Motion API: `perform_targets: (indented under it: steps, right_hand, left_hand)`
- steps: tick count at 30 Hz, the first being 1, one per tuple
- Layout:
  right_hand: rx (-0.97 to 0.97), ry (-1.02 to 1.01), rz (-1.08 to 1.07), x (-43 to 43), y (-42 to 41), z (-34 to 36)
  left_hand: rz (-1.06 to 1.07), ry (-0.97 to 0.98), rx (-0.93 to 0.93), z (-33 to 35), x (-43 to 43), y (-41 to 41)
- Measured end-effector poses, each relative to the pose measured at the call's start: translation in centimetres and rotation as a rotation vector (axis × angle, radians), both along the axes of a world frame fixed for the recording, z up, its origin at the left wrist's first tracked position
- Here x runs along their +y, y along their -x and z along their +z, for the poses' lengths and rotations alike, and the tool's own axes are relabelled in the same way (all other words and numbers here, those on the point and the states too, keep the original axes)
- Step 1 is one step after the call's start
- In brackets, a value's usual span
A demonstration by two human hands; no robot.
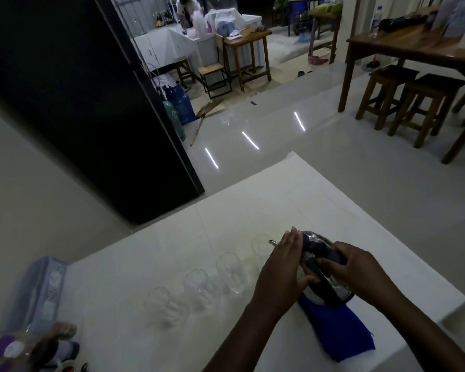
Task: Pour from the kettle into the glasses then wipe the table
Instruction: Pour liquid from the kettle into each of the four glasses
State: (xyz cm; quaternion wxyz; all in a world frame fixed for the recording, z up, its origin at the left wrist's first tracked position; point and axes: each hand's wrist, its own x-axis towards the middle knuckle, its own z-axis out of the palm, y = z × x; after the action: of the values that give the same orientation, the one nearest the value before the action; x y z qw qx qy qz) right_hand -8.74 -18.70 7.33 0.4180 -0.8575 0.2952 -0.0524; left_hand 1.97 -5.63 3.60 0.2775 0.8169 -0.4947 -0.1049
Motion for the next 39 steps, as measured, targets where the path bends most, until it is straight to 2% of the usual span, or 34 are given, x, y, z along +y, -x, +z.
perform_targets:
  steps: [19, 39]
  right_hand:
    - [0.111, 0.052, 0.015, -1.1, -1.3, 0.2]
    - [0.096, 0.075, 0.039, -0.9, -1.6, 2.1]
  left_hand:
    - [0.059, 0.023, 0.075, -1.0, -0.4, -0.3]
    - [0.067, 0.072, 0.1, -0.4, -0.4, -0.3]
